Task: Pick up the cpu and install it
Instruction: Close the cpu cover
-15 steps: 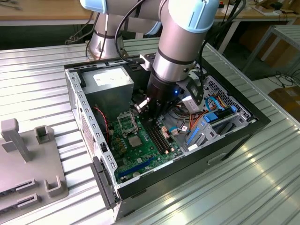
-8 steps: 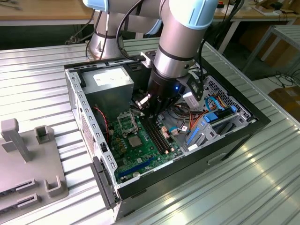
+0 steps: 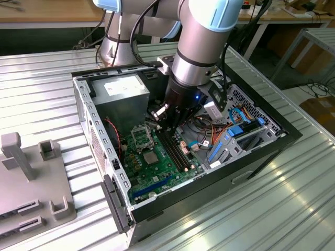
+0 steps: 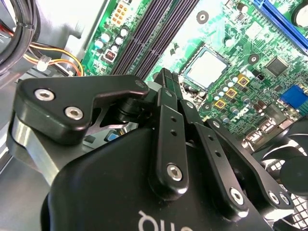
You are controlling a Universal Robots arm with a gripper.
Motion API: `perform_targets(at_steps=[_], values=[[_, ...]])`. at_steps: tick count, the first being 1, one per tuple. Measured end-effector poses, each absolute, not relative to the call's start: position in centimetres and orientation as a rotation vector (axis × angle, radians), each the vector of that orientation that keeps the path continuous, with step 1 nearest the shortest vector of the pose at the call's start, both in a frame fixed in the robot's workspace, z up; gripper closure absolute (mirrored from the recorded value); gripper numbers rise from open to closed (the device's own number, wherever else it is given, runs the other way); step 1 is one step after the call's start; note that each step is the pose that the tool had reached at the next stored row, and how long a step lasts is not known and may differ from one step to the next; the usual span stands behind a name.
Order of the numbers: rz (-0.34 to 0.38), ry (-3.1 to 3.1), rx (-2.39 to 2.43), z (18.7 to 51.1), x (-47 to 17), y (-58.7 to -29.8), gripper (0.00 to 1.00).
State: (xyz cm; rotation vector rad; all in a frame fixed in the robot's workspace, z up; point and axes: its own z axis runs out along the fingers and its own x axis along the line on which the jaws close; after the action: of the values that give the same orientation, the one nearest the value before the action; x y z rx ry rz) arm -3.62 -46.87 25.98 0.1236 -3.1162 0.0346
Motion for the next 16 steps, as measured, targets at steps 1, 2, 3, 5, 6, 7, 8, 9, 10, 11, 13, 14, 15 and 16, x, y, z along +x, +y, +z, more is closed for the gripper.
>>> perform_targets(at_steps=[1, 2, 3, 5, 6, 7, 8, 9, 10, 11, 13, 14, 15, 16], values=[[0.035, -3.116, 0.123, 25.98, -3.58, -46.86, 0.89], [0.035, -3.116, 0.123, 25.98, -3.54, -46.86, 0.89], [0.035, -3.116, 0.123, 25.98, -3.52, -46.86, 0.89], [0.035, -3.116, 0.123, 25.98, -3.43, -46.86, 0.89], [0.035, -3.116, 0.123, 25.98, -3.42, -46.86, 0.89], [0.035, -3.116, 0.123, 25.98, -3.4, -46.86, 0.89], [0.035, -3.116, 0.123, 25.98, -3.38, -46.86, 0.89], [0.035, -3.116, 0.123, 25.98, -3.35, -46.86, 0.89], [0.035, -3.116, 0.123, 25.98, -3.33, -46.85, 0.89], [0.034, -3.116, 0.123, 25.98, -3.3, -46.83, 0.89], [0.035, -3.116, 0.123, 25.98, -3.27, -46.75, 0.89], [0.035, -3.116, 0.124, 25.98, -3.25, -46.7, 0.89], [0.035, -3.116, 0.124, 25.98, -3.24, -46.63, 0.89], [0.035, -3.116, 0.124, 25.98, -3.23, -46.56, 0.89]])
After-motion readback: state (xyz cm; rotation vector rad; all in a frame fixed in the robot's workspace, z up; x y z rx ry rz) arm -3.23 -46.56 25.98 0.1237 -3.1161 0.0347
